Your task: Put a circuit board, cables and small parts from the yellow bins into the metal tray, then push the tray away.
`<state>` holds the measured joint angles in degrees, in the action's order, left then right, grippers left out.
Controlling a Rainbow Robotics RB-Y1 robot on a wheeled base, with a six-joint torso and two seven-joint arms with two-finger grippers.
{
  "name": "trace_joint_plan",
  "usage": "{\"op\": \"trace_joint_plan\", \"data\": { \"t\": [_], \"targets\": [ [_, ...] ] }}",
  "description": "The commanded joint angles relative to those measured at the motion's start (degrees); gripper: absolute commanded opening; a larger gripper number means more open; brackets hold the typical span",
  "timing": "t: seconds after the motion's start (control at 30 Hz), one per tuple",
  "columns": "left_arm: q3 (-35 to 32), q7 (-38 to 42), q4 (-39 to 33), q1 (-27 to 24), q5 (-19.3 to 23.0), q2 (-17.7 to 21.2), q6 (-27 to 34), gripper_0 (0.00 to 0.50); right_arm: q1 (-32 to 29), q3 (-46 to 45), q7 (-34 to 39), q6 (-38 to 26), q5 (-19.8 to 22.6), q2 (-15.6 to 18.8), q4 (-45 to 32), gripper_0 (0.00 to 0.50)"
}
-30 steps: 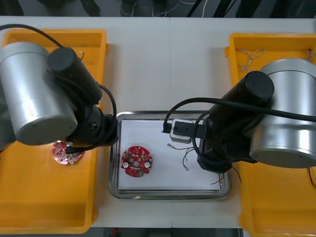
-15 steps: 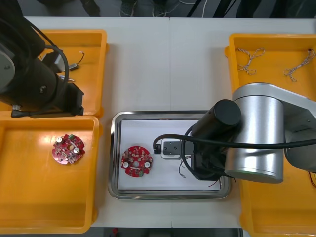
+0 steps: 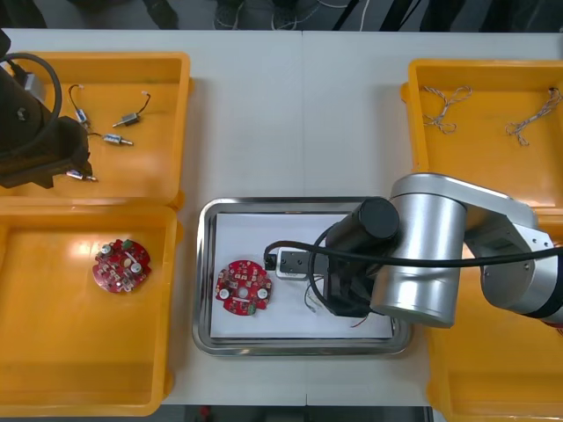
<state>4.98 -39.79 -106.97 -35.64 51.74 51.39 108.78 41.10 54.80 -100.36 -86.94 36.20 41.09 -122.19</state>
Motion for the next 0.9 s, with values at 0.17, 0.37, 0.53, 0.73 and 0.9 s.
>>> {"op": "trace_joint_plan", "data": {
  "t": [0.17, 0.37, 0.53, 0.73, 0.9],
  "targets": [
    [-2.52, -4.07, 7.74, -3.65, -3.49, 3.28, -1.20, 0.500, -4.18, 1.18, -2.74, 2.91, -2.45, -0.04, 0.90, 0.000],
    [-2.87, -3.02, 10.82, -3.82, -5.78, 3.36, -3.40, 0.500, -4.89, 1.36, -2.65, 3.00, -2.71, -0.04, 0.90, 0.000],
    [-2.87, -2.23, 15.21, -5.49, -6.22, 3.19, -6.12, 0.500, -5.24, 1.36, -2.03, 2.91, -3.77, -0.13, 0.90, 0.000],
    [-2.87, -1.26, 20.84, -8.48, -8.06, 0.82, -8.32, 0.500, -5.15, 1.36, -1.42, 3.09, -6.75, -0.74, 0.90, 0.362],
    [-2.87, 0.15, 23.83, -9.62, -8.59, -0.42, -9.82, 0.500, -5.15, 1.36, -0.98, 4.49, -8.86, -0.83, 0.90, 0.500]
  ]
}}
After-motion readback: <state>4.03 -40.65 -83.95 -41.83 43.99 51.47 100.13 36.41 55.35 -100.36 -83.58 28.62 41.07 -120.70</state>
